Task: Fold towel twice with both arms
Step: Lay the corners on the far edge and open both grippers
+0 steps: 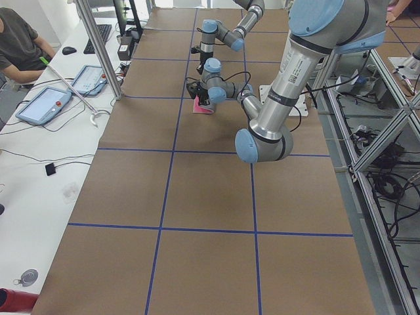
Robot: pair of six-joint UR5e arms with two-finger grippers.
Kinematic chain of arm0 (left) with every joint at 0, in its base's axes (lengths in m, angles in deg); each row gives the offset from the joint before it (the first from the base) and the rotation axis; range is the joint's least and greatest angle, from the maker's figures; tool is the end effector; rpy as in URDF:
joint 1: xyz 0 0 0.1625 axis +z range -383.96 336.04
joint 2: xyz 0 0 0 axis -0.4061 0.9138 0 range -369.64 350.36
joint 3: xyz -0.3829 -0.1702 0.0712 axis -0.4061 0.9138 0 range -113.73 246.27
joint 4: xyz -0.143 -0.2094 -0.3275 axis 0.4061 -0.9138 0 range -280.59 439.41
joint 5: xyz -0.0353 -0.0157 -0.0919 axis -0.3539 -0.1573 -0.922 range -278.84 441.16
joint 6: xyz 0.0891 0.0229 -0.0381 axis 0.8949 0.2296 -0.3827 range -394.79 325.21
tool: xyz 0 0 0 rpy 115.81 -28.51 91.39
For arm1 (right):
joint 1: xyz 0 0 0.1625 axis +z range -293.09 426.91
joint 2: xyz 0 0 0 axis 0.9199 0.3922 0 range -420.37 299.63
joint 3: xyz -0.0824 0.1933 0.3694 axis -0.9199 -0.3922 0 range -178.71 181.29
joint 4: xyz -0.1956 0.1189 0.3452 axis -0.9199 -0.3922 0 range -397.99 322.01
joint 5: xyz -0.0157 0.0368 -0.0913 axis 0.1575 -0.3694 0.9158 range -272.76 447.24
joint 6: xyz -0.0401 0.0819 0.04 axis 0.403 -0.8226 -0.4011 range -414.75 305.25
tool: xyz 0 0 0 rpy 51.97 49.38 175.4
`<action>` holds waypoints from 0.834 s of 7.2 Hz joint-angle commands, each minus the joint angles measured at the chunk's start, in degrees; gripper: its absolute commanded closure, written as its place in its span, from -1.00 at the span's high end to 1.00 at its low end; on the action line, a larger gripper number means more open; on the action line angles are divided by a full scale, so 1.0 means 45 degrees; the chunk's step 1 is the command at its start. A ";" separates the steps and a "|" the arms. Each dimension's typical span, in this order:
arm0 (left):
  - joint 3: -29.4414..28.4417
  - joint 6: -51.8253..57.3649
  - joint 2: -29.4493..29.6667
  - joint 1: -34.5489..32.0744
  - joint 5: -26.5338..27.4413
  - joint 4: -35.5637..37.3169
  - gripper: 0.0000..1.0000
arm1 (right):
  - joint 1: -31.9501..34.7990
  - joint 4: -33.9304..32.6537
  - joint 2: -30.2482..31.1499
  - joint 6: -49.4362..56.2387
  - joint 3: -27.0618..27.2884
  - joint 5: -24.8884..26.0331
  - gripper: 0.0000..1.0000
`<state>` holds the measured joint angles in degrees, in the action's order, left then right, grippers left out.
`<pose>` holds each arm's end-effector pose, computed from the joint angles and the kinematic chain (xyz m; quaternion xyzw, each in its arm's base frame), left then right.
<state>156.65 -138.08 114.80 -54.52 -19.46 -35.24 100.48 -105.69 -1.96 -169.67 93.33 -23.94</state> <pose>0.5420 -0.4535 0.2529 -0.0053 0.5004 -0.2801 0.8192 -0.5144 -0.4581 0.2769 -0.1271 -0.4718 0.3490 0.7996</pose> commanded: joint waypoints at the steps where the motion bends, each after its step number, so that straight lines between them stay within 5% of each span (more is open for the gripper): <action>1: -0.0026 -0.0016 -0.0036 -0.0104 -0.0041 -0.0011 -1.00 | 0.0099 0.0025 -0.0032 -0.0009 -0.0082 0.0000 -1.00; 2: -0.0045 -0.0016 -0.0055 -0.0104 -0.0022 -0.0011 -1.00 | 0.0119 0.0025 -0.0032 -0.0009 -0.0179 0.0000 -1.00; 3: -0.0065 -0.0016 -0.0056 -0.0085 -0.0022 -0.0011 -1.00 | 0.0119 0.0025 -0.0109 -0.0009 -0.0257 0.0019 -0.40; 4: -0.0085 -0.0016 -0.0056 -0.0085 -0.0041 -0.0011 -1.00 | 0.0138 0.0025 -0.0458 -0.0067 -0.0703 0.0019 -0.10; 5: -0.0104 -0.0016 -0.0056 -0.0065 -0.0022 -0.0011 0.29 | 0.0138 0.0025 -0.0771 -0.0087 -0.1113 0.0019 0.99; 6: -0.0124 -0.0035 -0.0056 -0.0104 -0.0022 -0.0011 0.99 | 0.0235 0.0025 -0.0774 -0.0087 -0.1137 0.0019 0.99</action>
<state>156.20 -138.18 114.56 -54.89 -19.58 -35.29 101.19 -105.58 -4.73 -169.99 89.22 -23.85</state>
